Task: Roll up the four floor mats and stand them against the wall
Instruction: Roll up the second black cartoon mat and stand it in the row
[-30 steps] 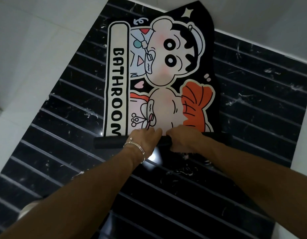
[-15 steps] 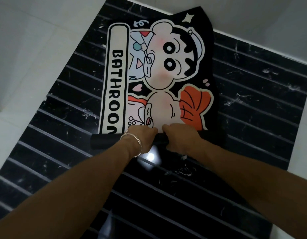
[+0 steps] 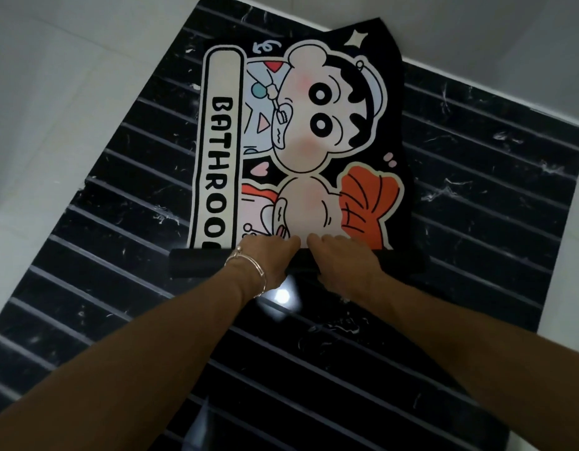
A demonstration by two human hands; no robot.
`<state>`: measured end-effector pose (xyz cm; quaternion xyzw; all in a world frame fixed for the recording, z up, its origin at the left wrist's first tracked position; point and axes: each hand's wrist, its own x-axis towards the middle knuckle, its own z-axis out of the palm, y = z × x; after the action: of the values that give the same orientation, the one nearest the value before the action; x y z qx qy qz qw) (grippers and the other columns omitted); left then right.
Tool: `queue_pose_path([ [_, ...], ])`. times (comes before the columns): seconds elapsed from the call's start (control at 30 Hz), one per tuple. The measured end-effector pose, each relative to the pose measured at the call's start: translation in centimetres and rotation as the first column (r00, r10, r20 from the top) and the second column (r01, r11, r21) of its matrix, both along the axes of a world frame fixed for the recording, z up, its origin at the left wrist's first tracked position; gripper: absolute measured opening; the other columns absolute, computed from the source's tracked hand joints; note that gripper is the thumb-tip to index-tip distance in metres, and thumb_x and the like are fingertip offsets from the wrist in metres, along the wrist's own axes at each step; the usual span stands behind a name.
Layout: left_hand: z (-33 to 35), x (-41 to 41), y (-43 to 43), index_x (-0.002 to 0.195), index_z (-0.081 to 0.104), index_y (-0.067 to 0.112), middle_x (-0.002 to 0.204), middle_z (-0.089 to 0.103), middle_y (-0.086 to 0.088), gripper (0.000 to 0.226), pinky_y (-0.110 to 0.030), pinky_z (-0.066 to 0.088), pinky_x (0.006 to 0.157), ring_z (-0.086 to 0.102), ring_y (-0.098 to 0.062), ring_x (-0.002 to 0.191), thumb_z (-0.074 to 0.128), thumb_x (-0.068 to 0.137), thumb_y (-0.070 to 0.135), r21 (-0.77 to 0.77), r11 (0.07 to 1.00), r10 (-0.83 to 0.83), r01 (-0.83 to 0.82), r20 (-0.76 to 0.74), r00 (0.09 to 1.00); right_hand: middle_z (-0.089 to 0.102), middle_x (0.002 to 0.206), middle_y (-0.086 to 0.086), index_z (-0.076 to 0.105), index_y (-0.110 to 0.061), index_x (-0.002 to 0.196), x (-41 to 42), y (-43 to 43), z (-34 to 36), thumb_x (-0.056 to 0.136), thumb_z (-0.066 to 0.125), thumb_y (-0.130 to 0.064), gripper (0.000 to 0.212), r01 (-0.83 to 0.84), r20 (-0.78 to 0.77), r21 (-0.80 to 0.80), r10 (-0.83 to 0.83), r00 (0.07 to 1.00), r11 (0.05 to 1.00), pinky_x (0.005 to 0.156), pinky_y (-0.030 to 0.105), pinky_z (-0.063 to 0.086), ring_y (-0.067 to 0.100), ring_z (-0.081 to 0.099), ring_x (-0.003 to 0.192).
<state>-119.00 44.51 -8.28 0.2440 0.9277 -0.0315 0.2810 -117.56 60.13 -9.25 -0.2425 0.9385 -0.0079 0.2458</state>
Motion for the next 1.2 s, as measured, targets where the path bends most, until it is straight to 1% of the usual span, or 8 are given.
queue_pose_path([
  [0.13, -0.3, 1.0, -0.3, 0.117, 0.040, 0.016, 0.107, 0.057, -0.003, 0.032, -0.031, 0.039, 0.066, 0.060, -0.025, 0.095, 0.053, 0.088, 0.019, 0.038, 0.999, 0.000, 0.004, -0.123, 0.992, 0.061, 0.100, 0.011, 0.049, -0.011, 0.108, -2.2, -0.1, 0.6, 0.084, 0.061, -0.021, 0.029, 0.030, 0.239, -0.072, -0.012, 0.971, 0.997, 0.057, 0.030, 0.034, 0.028, 0.059, 0.087],
  [0.27, 0.0, -0.3, -0.2, 0.114, 0.045, 0.017, 0.100, 0.064, -0.004, 0.029, -0.031, 0.040, 0.067, 0.064, -0.027, 0.091, 0.055, 0.087, 0.024, -0.021, 0.998, 0.067, -0.066, 0.035, 0.997, 0.059, 0.097, 0.007, 0.047, -0.013, 0.112, -0.7, -0.3, 0.0, 0.076, 0.070, -0.021, 0.044, -0.041, -0.101, -0.028, 0.038, 0.994, 0.999, 0.060, 0.029, 0.028, 0.027, 0.059, 0.086],
  [0.33, 0.2, -1.1, 0.2, 0.115, 0.045, 0.018, 0.101, 0.063, -0.004, 0.033, -0.033, 0.040, 0.068, 0.063, -0.027, 0.093, 0.058, 0.086, 0.025, -0.023, 0.999, 0.039, -0.038, 0.050, 0.998, 0.060, 0.080, 0.006, 0.052, -0.013, 0.100, -0.2, -0.1, -0.1, 0.057, 0.083, -0.021, 0.053, -0.058, -0.212, 0.002, 0.057, 0.976, 0.998, 0.054, 0.029, 0.028, 0.026, 0.060, 0.067],
  [0.5, -0.2, -0.4, 0.3, 0.117, 0.040, 0.017, 0.109, 0.056, -0.001, 0.037, -0.033, 0.042, 0.072, 0.060, -0.024, 0.098, 0.059, 0.085, 0.023, 0.012, 1.000, 0.001, 0.001, -0.133, 0.991, 0.061, 0.097, 0.010, 0.046, -0.013, 0.113, -3.2, 0.6, 0.6, 0.082, 0.061, -0.021, 0.035, 0.030, 0.233, -0.080, -0.011, 0.972, 0.996, 0.058, 0.032, 0.041, 0.027, 0.057, 0.080],
  [0.7, 0.4, -1.8, 0.2, 0.110, 0.046, 0.018, 0.102, 0.063, -0.002, 0.030, -0.032, 0.037, 0.067, 0.063, -0.027, 0.093, 0.059, 0.085, 0.029, -0.008, 0.996, 0.090, -0.090, -0.040, 0.995, 0.060, 0.079, 0.005, 0.055, -0.012, 0.095, -1.3, 0.4, -0.2, 0.060, 0.082, -0.025, 0.046, -0.033, -0.265, -0.056, 0.017, 0.964, 0.998, 0.057, 0.030, 0.028, 0.026, 0.059, 0.068],
  [0.9, -0.1, -0.5, 0.0, 0.120, 0.039, 0.018, 0.112, 0.054, -0.003, 0.041, -0.034, 0.041, 0.071, 0.058, -0.025, 0.101, 0.059, 0.085, 0.025, -0.024, 0.999, 0.017, -0.021, -0.157, 0.987, 0.059, 0.092, 0.006, 0.049, -0.013, 0.108, -4.2, 0.5, 1.1, 0.082, 0.064, -0.025, 0.032, 0.023, 0.283, -0.115, 0.010, 0.959, 0.993, 0.050, 0.027, 0.034, 0.019, 0.049, 0.072],
  [1.07, 0.6, -2.6, 0.1, 0.112, 0.046, 0.020, 0.099, 0.062, -0.002, 0.036, -0.032, 0.040, 0.066, 0.062, -0.025, 0.088, 0.063, 0.082, 0.031, -0.034, 0.996, 0.080, -0.079, 0.037, 0.996, 0.054, 0.107, 0.008, 0.046, -0.013, 0.113, -2.1, 0.7, 0.5, 0.082, 0.064, -0.031, 0.040, -0.008, -0.115, -0.028, 0.004, 0.993, 1.000, 0.066, 0.031, 0.029, 0.028, 0.055, 0.094],
  [1.2, 0.4, -2.2, 0.1, 0.117, 0.041, 0.019, 0.109, 0.055, -0.002, 0.044, -0.034, 0.038, 0.072, 0.059, -0.025, 0.098, 0.064, 0.082, 0.032, -0.011, 1.000, 0.011, -0.012, -0.089, 0.996, 0.057, 0.104, 0.009, 0.046, -0.012, 0.112, -2.8, 1.0, 0.3, 0.084, 0.062, -0.026, 0.036, 0.078, 0.076, -0.078, -0.072, 0.994, 0.994, 0.055, 0.029, 0.032, 0.025, 0.055, 0.083],
])
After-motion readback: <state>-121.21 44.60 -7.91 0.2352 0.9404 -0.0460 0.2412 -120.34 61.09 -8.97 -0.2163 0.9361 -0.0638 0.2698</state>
